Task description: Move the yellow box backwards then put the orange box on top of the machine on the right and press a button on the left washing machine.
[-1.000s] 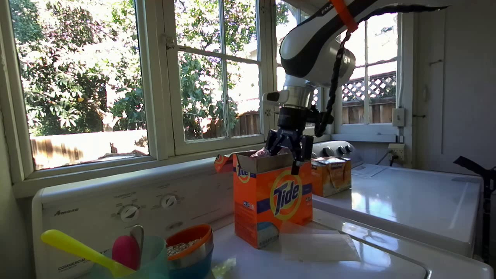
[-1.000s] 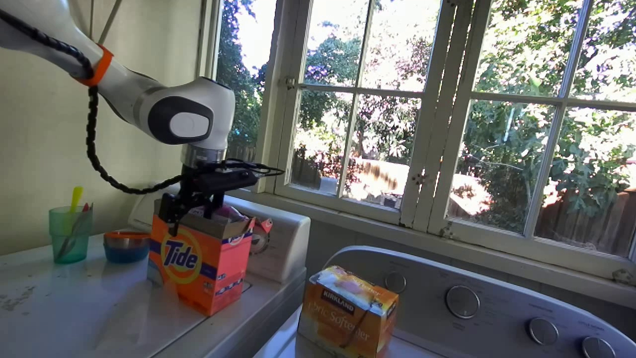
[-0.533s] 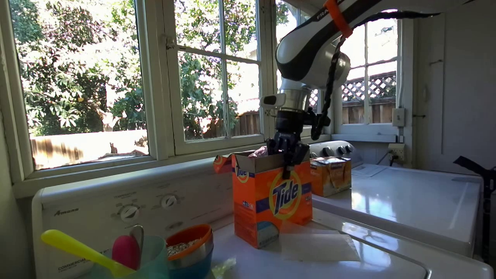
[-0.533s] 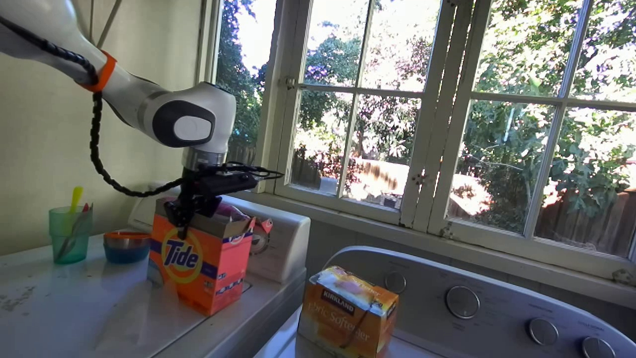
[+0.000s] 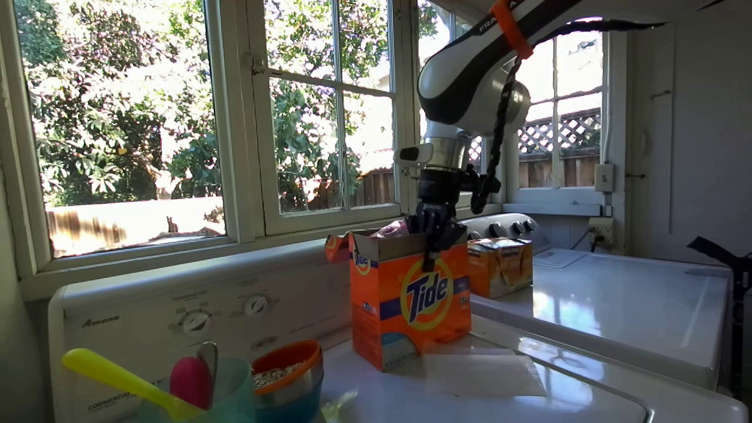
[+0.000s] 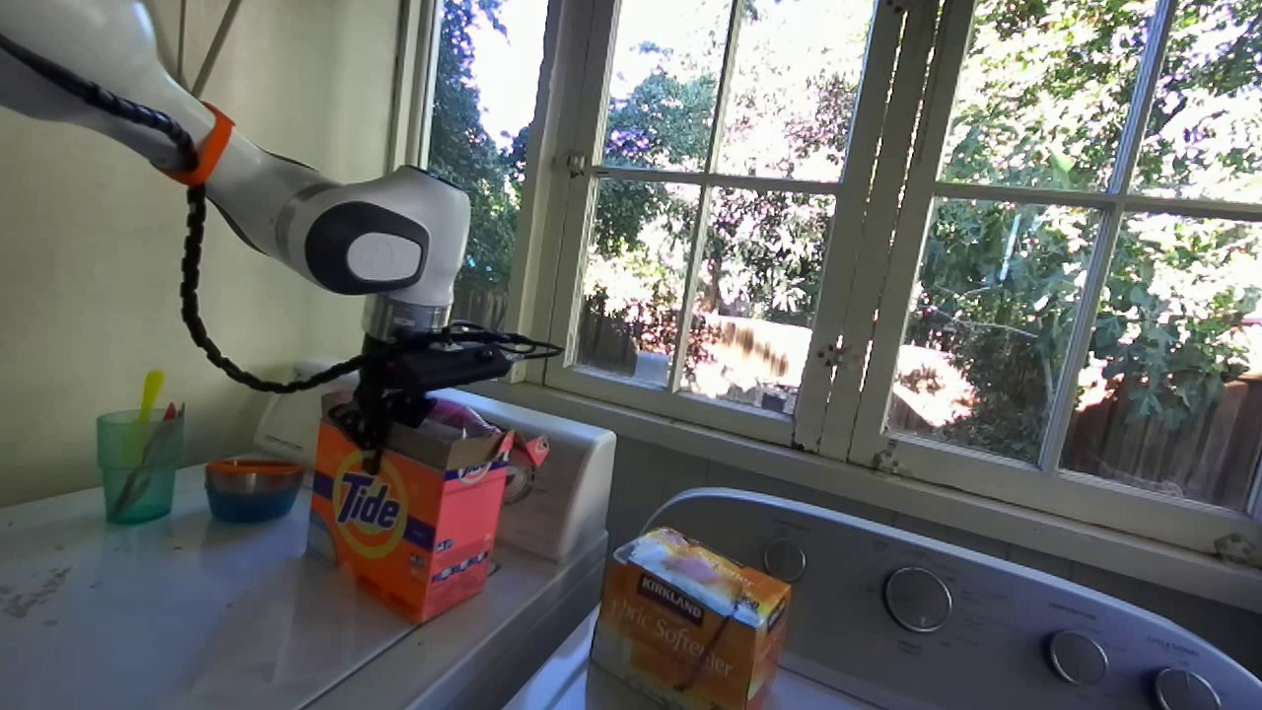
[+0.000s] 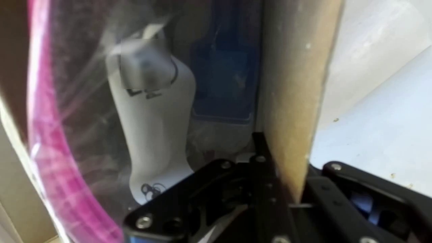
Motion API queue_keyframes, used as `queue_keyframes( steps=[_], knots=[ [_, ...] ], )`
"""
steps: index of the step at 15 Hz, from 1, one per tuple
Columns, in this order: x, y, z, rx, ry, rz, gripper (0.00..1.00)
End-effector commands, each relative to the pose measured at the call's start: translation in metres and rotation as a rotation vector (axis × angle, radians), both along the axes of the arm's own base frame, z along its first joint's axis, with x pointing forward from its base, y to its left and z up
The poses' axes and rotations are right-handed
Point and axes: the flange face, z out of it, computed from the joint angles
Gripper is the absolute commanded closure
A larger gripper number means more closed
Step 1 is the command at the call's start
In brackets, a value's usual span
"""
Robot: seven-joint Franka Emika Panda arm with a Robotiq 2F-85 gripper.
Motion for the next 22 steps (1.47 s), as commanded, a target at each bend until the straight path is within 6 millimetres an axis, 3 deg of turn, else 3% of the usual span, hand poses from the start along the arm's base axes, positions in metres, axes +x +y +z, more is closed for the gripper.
queue_keyframes(
  steps=[1, 5, 11, 16, 20, 22],
  knots=[
    [0.0, 0.0, 0.0, 0.0, 0.001, 0.0, 0.96],
    [-0.003, -0.001, 0.005, -0.001, 0.007, -0.019, 0.99],
    [-0.043, -0.013, 0.034, 0.0, 0.064, -0.347, 0.99],
    [-0.094, 0.006, 0.051, 0.004, 0.116, -0.624, 0.99],
    [-0.14, 0.011, 0.045, 0.007, 0.178, -0.842, 0.99],
    [-0.161, 0.002, 0.04, 0.011, 0.201, -0.949, 0.99]
  ],
)
